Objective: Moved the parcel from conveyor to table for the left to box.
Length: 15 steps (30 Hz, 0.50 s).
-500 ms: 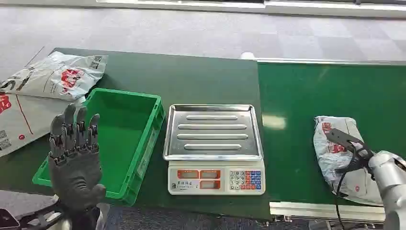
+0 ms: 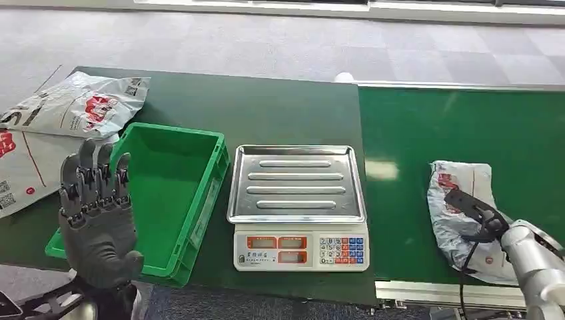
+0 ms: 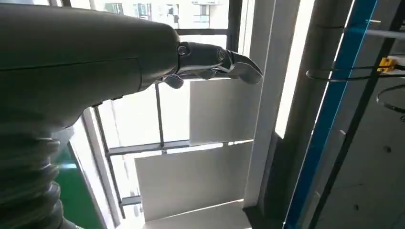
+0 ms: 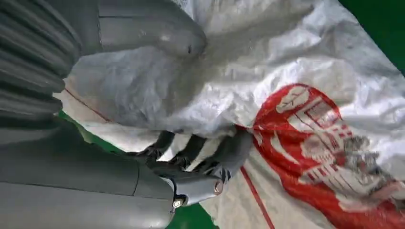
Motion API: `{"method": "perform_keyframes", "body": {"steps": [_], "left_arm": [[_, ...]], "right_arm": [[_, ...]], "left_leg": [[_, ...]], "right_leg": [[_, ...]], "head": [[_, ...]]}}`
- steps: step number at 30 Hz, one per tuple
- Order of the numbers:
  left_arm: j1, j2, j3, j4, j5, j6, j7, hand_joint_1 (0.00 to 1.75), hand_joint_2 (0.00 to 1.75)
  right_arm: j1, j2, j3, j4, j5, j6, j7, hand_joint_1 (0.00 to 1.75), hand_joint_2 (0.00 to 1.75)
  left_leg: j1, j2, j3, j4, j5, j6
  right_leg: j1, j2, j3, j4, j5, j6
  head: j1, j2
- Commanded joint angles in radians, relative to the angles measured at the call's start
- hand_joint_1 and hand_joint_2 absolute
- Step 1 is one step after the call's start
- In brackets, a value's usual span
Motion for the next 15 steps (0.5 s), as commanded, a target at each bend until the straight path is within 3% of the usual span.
{"method": "perform_keyframes", "body": {"steps": [1, 6, 8, 10, 11, 13, 14, 15], "left_arm": [[-0.067, -0.037, -0.007, 0.014, -0.001, 0.010, 0.002, 0.00, 1.75], [-0.059, -0.040, -0.007, -0.001, 0.001, 0.018, 0.002, 0.00, 1.75], [-0.047, -0.031, -0.001, -0.024, 0.007, 0.025, 0.002, 0.00, 1.75], [-0.044, -0.028, 0.000, -0.026, 0.010, 0.025, 0.002, 0.00, 1.75], [-0.037, -0.024, 0.002, -0.039, 0.014, 0.037, 0.002, 0.00, 1.75], [-0.027, -0.020, 0.000, -0.047, 0.023, 0.043, 0.002, 0.00, 1.75], [-0.023, -0.015, -0.008, -0.040, 0.029, 0.047, 0.002, 0.00, 1.75], [-0.024, -0.010, -0.012, -0.030, 0.035, 0.045, 0.002, 0.00, 1.75]], "right_arm": [[0.020, 0.060, 0.046, -0.037, 0.005, -0.020, -0.015, 1.75, 1.75], [0.051, 0.074, 0.042, -0.117, 0.015, -0.128, -0.029, 1.75, 1.75], [-0.012, 0.100, 0.055, -0.170, 0.060, -0.270, 0.008, 1.75, 1.75], [-0.033, 0.104, 0.061, -0.175, 0.066, -0.253, 0.024, 1.75, 1.75], [-0.045, 0.119, 0.059, -0.253, 0.118, -0.434, 0.087, 1.75, 1.75], [-0.074, 0.141, 0.063, -0.358, 0.174, -0.492, 0.149, 1.75, 1.75], [-0.068, 0.156, 0.061, -0.494, 0.200, -0.537, 0.175, 1.75, 1.75], [-0.067, 0.161, 0.062, -0.580, 0.222, -0.498, 0.188, 1.75, 1.75]], "left_leg": [[0.002, 0.002, 0.001, -0.001, 0.000, -0.001], [0.003, 0.002, 0.002, -0.002, 0.000, -0.002], [0.002, 0.003, 0.001, 0.000, 0.000, -0.001], [0.001, 0.010, 0.000, 0.001, -0.002, -0.001], [0.000, 0.008, -0.001, 0.001, -0.001, -0.001], [0.000, 0.009, -0.002, 0.001, -0.001, -0.001], [0.001, 0.014, 0.001, -0.001, -0.001, -0.002], [-0.001, 0.011, -0.002, 0.001, -0.001, -0.001]], "right_leg": [[0.002, 0.002, 0.001, -0.002, 0.001, -0.003], [0.003, 0.002, 0.003, -0.004, 0.002, -0.003], [0.002, 0.003, 0.002, -0.002, 0.001, -0.003], [0.001, 0.010, -0.002, 0.001, 0.002, -0.003], [0.000, 0.008, -0.003, 0.002, 0.002, -0.002], [0.000, 0.008, -0.004, 0.001, 0.002, -0.002], [0.002, 0.013, -0.002, -0.001, 0.004, -0.004], [-0.001, 0.010, -0.005, 0.003, 0.002, -0.002]], "head": [[0.000, 0.000], [0.000, 0.000], [0.000, 0.000], [0.000, 0.000], [0.000, 0.000], [0.000, 0.000], [0.000, 0.000], [0.000, 0.000]]}}
